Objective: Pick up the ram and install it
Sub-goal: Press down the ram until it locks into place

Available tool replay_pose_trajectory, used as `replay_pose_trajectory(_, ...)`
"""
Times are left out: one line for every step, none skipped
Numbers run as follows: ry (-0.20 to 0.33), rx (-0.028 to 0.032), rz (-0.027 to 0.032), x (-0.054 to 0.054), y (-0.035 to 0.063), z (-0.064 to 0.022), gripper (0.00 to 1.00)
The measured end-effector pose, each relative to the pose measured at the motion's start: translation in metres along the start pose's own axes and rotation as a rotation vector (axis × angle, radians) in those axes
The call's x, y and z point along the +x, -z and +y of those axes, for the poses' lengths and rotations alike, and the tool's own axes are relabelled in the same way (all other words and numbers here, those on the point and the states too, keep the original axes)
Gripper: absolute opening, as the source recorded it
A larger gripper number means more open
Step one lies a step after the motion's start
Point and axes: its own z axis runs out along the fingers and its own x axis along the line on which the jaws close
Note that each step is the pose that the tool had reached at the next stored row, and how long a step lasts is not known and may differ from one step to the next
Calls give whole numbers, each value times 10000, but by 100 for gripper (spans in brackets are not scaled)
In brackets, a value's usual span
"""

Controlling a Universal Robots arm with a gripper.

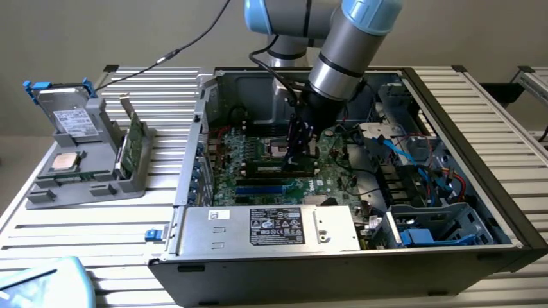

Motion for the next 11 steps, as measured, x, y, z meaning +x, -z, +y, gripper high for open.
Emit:
replay_pose_trajectory(-5, 0, -3, 0, 0, 0, 14)
replay_pose_trajectory(-8, -1, -6, -1, -1, 0, 14)
replay_pose_trajectory(-9, -1, -7, -1, -1, -1, 14)
replay_pose_trajectory(-10, -1, -7, -1, -1, 0, 14)
replay_pose_trajectory(-10, -1, -7, -1, -1, 0, 14)
replay_pose_trajectory(-10, -1, -7, -1, -1, 0, 14)
replay_pose_trajectory(-10, -1, -7, -1, -1, 0, 14)
replay_pose_trajectory(-10, -1, -7, -1, -1, 0, 14)
replay_pose_trajectory(-9, 0, -9, -1, -1, -1, 14)
replay_pose_trajectory(-9, 0, -10, -1, -2, -1, 16)
replay_pose_trajectory(-9, 0, -9, -1, -2, -1, 16)
